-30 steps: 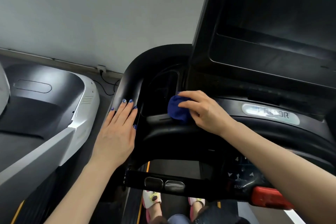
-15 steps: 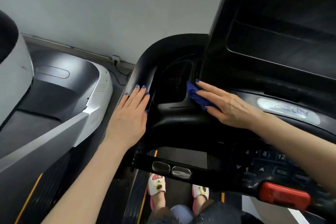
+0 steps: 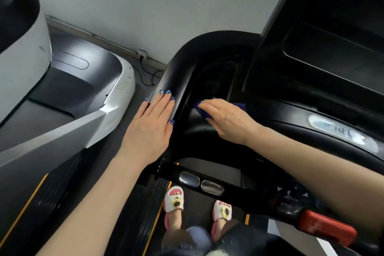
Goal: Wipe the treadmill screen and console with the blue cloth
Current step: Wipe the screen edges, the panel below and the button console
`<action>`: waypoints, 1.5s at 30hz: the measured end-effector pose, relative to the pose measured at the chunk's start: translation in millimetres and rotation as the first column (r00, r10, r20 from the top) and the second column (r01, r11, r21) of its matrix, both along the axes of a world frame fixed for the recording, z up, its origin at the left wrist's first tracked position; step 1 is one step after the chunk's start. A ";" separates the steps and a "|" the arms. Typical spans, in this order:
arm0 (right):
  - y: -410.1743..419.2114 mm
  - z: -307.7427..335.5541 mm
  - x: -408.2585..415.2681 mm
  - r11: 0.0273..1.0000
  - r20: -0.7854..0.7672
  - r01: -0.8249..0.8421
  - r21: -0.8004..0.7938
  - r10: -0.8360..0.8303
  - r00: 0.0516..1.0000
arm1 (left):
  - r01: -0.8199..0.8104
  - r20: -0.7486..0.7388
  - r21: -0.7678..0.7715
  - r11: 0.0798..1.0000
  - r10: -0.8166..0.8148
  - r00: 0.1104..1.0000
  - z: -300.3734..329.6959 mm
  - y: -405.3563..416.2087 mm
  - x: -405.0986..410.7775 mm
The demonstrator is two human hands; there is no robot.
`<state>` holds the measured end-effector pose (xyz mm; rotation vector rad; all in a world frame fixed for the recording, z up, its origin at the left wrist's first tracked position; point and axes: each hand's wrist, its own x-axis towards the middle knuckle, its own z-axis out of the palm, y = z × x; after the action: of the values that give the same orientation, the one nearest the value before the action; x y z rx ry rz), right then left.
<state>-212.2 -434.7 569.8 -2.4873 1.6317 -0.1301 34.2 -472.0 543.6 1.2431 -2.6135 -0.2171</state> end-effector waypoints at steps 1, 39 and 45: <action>-1.7 3.3 -2.4 0.999 0.029 -0.031 0.021 0.031 0.999 | 0.006 -0.002 0.004 1.000 -0.006 1.000 0.5 0.2 1.6; -5.9 9.2 -13.4 0.702 -0.357 -0.658 0.272 0.709 0.608 | -0.020 0.014 -0.020 1.000 0.020 1.000 -2.3 3.7 1.1; 6.7 -17.0 23.4 0.642 -0.332 -0.706 0.299 0.763 0.554 | -0.025 0.019 -0.037 0.999 0.026 0.999 -2.9 5.1 1.8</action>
<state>-188.7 -428.0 552.8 -2.9831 0.4737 0.6646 36.0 -466.9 540.7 1.2714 -2.6046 -0.1515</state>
